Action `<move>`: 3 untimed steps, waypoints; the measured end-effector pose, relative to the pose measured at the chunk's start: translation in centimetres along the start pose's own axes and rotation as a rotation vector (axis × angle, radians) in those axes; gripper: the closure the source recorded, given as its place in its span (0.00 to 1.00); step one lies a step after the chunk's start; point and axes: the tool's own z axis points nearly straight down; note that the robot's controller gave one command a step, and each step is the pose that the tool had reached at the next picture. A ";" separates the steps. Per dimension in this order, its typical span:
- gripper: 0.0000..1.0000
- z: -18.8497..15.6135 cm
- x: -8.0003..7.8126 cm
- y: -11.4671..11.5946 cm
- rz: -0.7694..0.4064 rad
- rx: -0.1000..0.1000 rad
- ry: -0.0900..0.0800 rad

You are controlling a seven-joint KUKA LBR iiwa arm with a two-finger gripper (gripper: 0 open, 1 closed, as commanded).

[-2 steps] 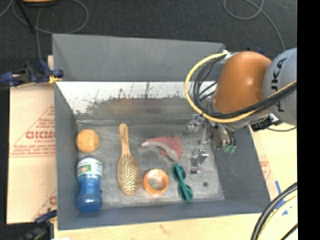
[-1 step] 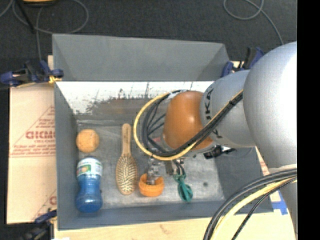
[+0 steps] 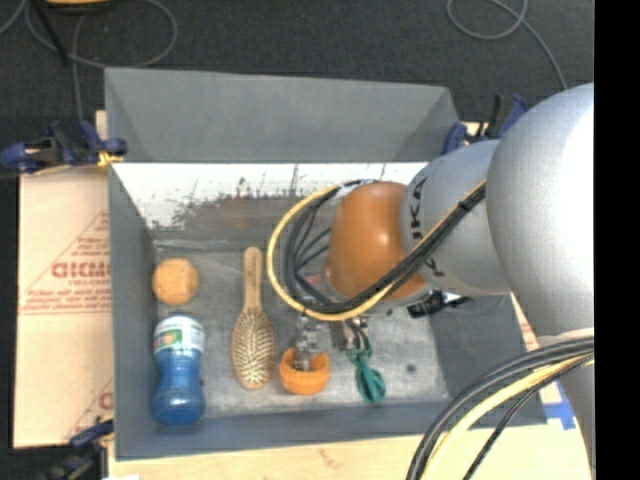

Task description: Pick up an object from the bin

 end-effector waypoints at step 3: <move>0.00 -5.3 0.9 -0.1 -0.061 0.000 0.002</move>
Offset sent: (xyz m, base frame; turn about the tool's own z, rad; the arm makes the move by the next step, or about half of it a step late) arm -0.0114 -0.0004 0.0490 -0.0536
